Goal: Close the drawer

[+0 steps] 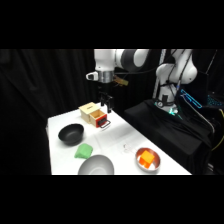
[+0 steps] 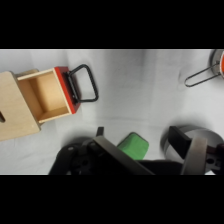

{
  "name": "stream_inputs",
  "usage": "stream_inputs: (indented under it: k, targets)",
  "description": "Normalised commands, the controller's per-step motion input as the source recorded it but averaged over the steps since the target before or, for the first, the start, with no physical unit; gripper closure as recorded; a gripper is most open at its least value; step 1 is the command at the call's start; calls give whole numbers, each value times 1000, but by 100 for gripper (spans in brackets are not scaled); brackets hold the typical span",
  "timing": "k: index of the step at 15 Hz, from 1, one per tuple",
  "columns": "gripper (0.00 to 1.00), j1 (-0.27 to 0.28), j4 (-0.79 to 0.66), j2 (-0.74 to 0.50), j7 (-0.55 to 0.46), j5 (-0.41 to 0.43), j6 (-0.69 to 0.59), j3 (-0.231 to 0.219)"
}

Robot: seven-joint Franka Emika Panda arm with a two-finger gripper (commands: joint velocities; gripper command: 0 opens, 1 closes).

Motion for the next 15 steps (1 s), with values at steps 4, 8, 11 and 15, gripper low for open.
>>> stream_inputs:
  k: [4, 8, 11, 15]
  targets:
    - [0, -32, 1, 38, 24, -16, 28, 3]
    - [0, -61, -74, 51, 7, -27, 138, -29]
    - [0, -44, -145, 66, 18, -51, 361, -15]
    - [0, -36, -147, 105, 23, -84, 479, -13]
